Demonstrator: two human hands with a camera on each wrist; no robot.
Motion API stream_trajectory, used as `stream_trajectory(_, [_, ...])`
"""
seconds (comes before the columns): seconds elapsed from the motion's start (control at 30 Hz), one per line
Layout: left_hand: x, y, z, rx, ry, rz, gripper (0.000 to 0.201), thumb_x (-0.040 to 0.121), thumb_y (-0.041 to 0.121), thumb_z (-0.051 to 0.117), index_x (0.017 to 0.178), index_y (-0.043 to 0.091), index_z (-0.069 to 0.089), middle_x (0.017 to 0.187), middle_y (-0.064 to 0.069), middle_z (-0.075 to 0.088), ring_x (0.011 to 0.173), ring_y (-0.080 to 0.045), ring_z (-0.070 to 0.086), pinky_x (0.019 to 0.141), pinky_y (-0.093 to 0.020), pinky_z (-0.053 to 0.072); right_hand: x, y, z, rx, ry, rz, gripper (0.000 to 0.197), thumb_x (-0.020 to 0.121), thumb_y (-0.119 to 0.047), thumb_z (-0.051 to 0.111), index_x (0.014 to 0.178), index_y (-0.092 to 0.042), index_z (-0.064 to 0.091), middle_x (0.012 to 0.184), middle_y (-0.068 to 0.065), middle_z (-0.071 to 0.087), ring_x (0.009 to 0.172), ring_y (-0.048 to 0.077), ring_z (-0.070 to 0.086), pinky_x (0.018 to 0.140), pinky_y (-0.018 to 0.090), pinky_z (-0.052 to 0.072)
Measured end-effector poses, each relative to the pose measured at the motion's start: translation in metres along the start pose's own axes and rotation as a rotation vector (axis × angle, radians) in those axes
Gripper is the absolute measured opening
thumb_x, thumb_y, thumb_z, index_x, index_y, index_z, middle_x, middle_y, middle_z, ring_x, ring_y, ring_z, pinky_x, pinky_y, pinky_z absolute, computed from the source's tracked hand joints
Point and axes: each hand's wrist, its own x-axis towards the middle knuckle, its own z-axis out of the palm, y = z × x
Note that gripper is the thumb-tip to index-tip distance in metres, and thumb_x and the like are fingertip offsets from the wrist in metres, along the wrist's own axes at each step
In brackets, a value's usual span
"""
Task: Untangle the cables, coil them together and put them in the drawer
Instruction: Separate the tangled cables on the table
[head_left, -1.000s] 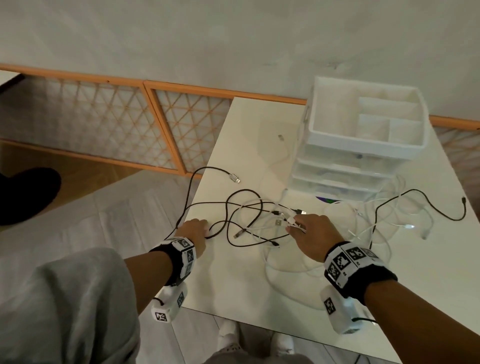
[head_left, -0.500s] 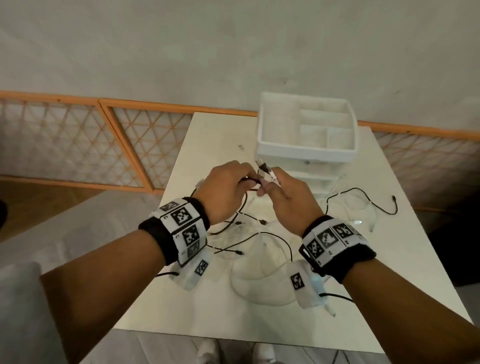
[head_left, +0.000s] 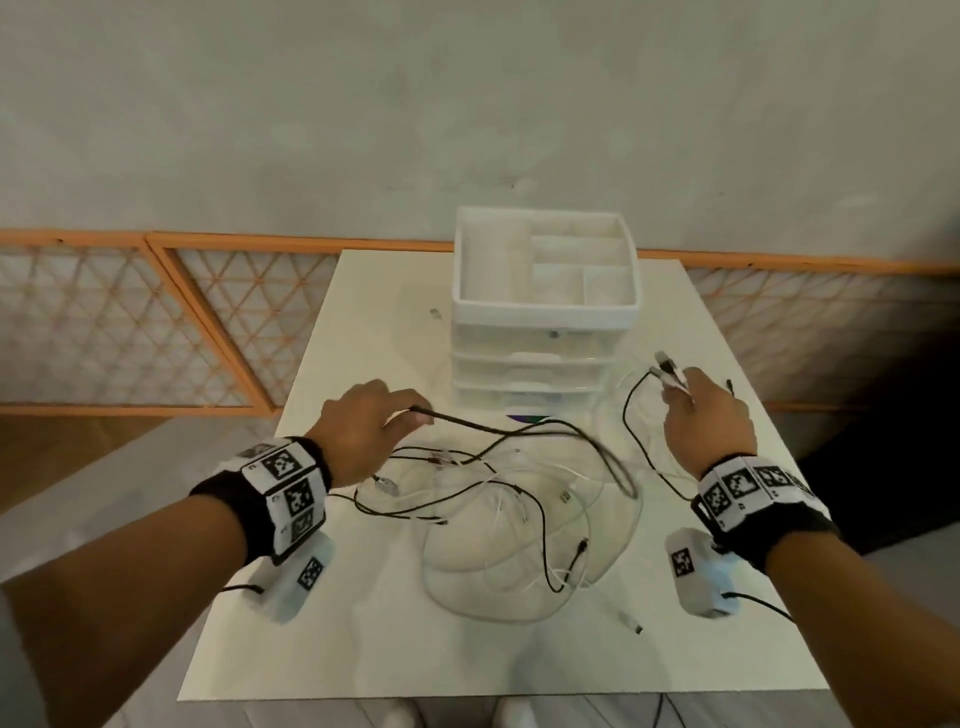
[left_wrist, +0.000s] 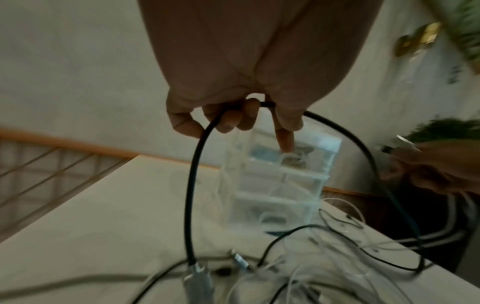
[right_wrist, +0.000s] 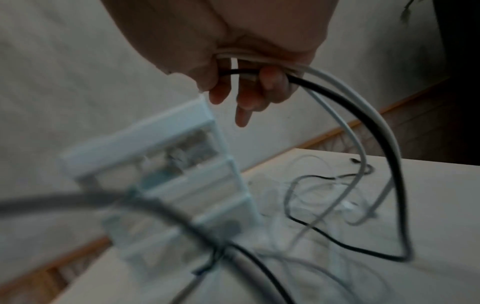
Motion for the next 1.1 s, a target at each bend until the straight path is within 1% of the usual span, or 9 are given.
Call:
stream_trajectory(0.2, [0.022, 0.099, -0.004, 0.163, 0.001, 0.189, 0.026, 0.101, 0.036, 0.041, 0.114, 0.036, 0.063, 0.098, -0.002, 0.051, 0.100, -0.023, 0.047, 0.088, -0.044, 0.036, -0.041, -0.089, 0.005, 0.338, -0.161, -0.474, 0.019, 0.098, -0.023, 0.041, 0.109, -0.020, 0.057, 0.079, 0.002, 0.073, 0.071, 0.025, 0.068, 0.066, 0.036, 0.055])
stream_trajectory(0.27, [0.029, 0.112, 0.003, 0.173, 0.014, 0.183, 0.026, 0.099, 0.031, 0.040, 0.116, 0.028, 0.061, 0.107, -0.003, 0.055, 0.106, -0.026, 0.050, 0.086, -0.044, 0.035, -0.055, -0.098, 0.019, 0.361, -0.189, -0.495, 0.014, 0.100, -0.024, 0.040, 0.103, -0.017, 0.052, 0.071, 0.007, 0.066, 0.065, 0.029, 0.064, 0.061, 0.040, 0.053])
stream_trajectory(0.4, [0.024, 0.075, 0.009, 0.029, 0.024, 0.090, 0.028, 0.103, 0.039, 0.036, 0.118, 0.027, 0.057, 0.095, 0.009, 0.062, 0.094, -0.021, 0.059, 0.089, -0.041, 0.037, -0.045, -0.070, 0.011, 0.348, -0.057, -0.410, 0.010, 0.102, -0.019, 0.045, 0.093, -0.024, 0.045, 0.061, -0.001, 0.053, 0.051, 0.015, 0.050, 0.043, 0.018, 0.037])
stream_trajectory(0.5, [0.010, 0.040, 0.010, -0.188, 0.028, 0.056, 0.025, 0.104, 0.035, 0.040, 0.101, 0.027, 0.064, 0.080, 0.018, 0.059, 0.078, -0.006, 0.055, 0.081, -0.029, 0.042, -0.027, -0.037, -0.002, 0.251, -0.056, -0.326, 0.015, 0.102, -0.024, 0.044, 0.088, -0.023, 0.042, 0.065, 0.004, 0.055, 0.061, 0.027, 0.053, 0.052, 0.031, 0.040])
stream_trajectory(0.63, [0.004, 0.036, 0.008, -0.170, -0.075, 0.147, 0.029, 0.103, 0.038, 0.040, 0.117, 0.033, 0.065, 0.100, 0.009, 0.066, 0.089, -0.008, 0.061, 0.083, -0.032, 0.050, -0.012, -0.020, -0.002, 0.046, -0.242, -0.235, 0.020, 0.097, -0.030, 0.043, 0.080, -0.021, 0.048, 0.084, 0.009, 0.067, 0.087, 0.038, 0.058, 0.078, 0.043, 0.050])
stream_trajectory(0.83, [0.018, 0.104, 0.013, 0.038, -0.206, 0.247, 0.035, 0.100, 0.031, 0.050, 0.133, 0.020, 0.052, 0.103, -0.002, 0.060, 0.097, -0.022, 0.058, 0.080, -0.030, 0.042, -0.042, -0.075, 0.008, 0.219, -0.316, -0.455, 0.016, 0.097, -0.029, 0.040, 0.105, -0.030, 0.054, 0.080, 0.009, 0.069, 0.071, 0.031, 0.066, 0.066, 0.041, 0.055])
stream_trajectory(0.9, [0.023, 0.111, 0.018, -0.150, -0.200, 0.153, 0.036, 0.095, 0.020, 0.057, 0.129, 0.013, 0.046, 0.105, -0.004, 0.065, 0.094, -0.023, 0.062, 0.074, -0.029, 0.046, -0.051, -0.080, 0.017, 0.154, -0.306, -0.548, 0.019, 0.096, -0.034, 0.037, 0.107, -0.025, 0.051, 0.075, 0.008, 0.064, 0.068, 0.031, 0.061, 0.063, 0.043, 0.053])
stream_trajectory(1.0, [0.021, 0.107, 0.015, -0.597, -0.182, -0.003, 0.083, 0.087, 0.004, 0.062, 0.152, 0.025, 0.015, 0.101, -0.001, 0.062, 0.079, -0.017, 0.062, 0.064, -0.027, 0.048, -0.053, -0.074, 0.012, 0.156, -0.383, -0.526, 0.023, 0.100, -0.035, 0.042, 0.088, -0.016, 0.049, 0.070, 0.004, 0.060, 0.067, 0.027, 0.057, 0.067, 0.047, 0.050])
stream_trajectory(1.1, [0.016, 0.106, 0.008, -1.007, -0.212, -0.098, 0.071, 0.090, -0.006, 0.051, 0.151, 0.022, 0.027, 0.098, -0.006, 0.061, 0.073, -0.020, 0.060, 0.070, -0.034, 0.052, -0.055, -0.073, 0.001, 0.184, -0.476, -0.449, 0.036, 0.094, -0.048, 0.041, 0.081, -0.017, 0.055, 0.077, 0.001, 0.063, 0.077, 0.023, 0.057, 0.076, 0.044, 0.047])
